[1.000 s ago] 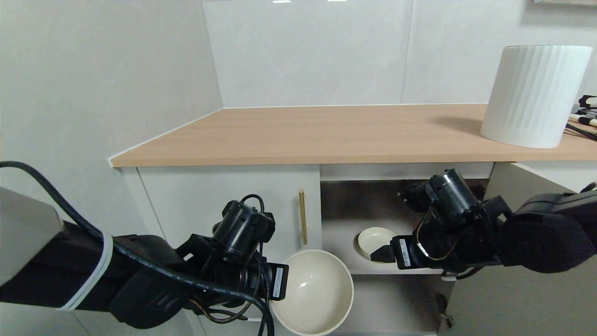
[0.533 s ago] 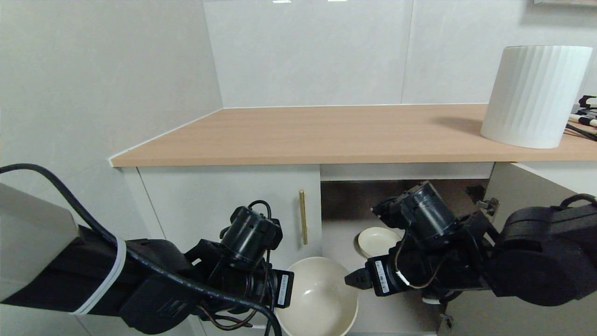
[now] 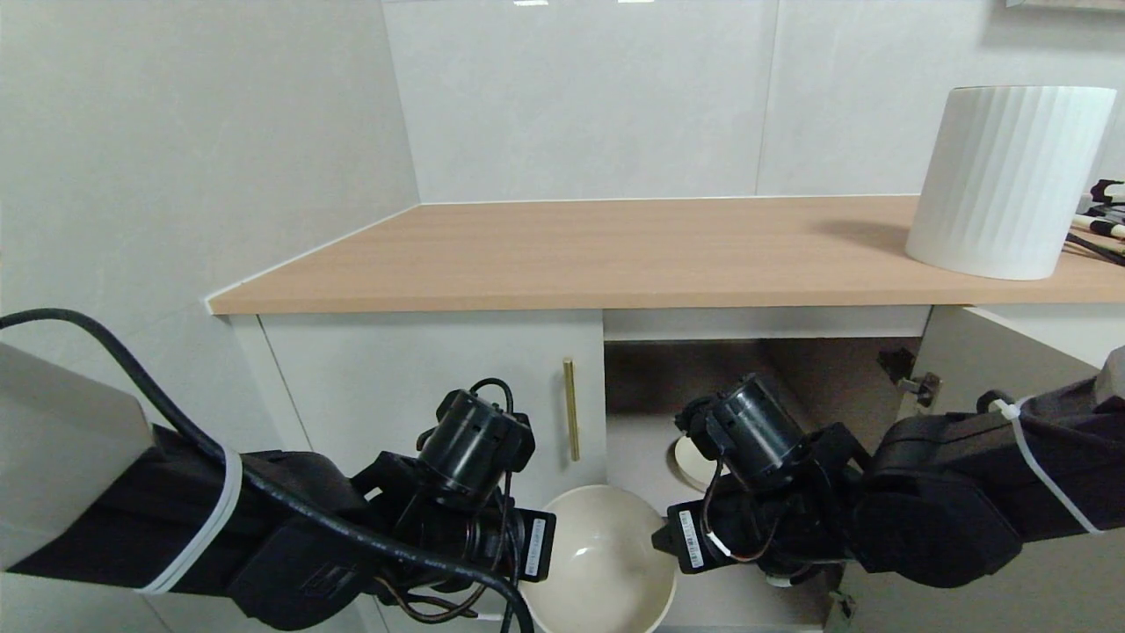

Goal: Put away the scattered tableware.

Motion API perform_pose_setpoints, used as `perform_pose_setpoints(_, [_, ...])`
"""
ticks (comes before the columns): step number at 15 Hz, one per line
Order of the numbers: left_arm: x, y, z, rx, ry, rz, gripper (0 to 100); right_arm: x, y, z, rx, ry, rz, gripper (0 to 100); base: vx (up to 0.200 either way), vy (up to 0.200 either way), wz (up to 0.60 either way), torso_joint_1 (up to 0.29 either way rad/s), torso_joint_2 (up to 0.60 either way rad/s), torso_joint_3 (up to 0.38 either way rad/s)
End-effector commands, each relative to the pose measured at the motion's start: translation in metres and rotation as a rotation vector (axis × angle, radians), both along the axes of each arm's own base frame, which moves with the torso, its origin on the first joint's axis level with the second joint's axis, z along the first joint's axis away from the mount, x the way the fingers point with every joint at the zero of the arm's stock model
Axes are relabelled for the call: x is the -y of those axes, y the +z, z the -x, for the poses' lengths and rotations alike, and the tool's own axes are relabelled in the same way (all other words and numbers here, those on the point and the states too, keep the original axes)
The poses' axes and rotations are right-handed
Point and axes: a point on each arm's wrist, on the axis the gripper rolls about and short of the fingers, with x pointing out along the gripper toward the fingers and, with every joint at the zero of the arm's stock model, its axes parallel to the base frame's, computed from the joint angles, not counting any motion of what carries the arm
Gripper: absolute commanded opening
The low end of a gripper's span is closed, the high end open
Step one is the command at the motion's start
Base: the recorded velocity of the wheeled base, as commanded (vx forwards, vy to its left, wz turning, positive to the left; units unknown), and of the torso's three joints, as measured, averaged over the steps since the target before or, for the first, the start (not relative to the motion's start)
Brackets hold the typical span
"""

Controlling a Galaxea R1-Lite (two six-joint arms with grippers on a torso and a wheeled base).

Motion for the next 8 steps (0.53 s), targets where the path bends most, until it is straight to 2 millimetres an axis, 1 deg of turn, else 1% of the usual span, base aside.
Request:
perform_pose_setpoints(1, [-0.0002,0.0004,0.0001,0.002,0.001,0.0,0,-0.0017,-0.0064,-0.0014,-0.013,0.002,0.012,0,0.0,0.0,0.0,0.0,0.0,0.0])
perform_pose_setpoints(8, [-0.0002,0.0004,0.0001,0.001,0.001,0.001,0,-0.0019,-0.0065,-0.0009,-0.014,0.002,0.014,0,0.0,0.0,0.0,0.0,0.0,0.0])
